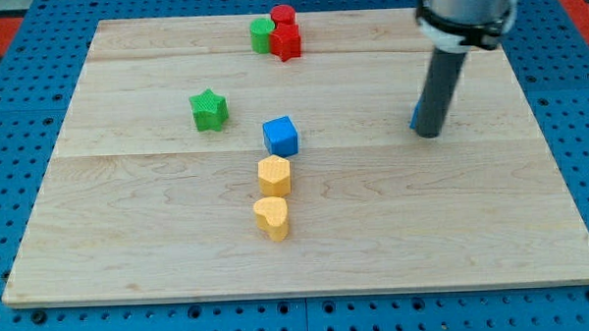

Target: Place the yellow heart to the top left of the blue cube

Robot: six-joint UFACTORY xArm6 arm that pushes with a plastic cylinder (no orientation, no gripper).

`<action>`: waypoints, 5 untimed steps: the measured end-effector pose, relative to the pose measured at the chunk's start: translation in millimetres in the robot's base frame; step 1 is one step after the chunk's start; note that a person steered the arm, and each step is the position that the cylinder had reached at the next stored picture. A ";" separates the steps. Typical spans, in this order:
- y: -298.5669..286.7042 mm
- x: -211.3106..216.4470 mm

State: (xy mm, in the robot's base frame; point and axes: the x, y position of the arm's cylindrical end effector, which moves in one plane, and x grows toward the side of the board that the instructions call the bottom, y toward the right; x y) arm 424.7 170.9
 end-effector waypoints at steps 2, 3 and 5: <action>-49.0 68.6; -96.4 95.7; -186.7 128.4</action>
State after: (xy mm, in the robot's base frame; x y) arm 553.0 -15.7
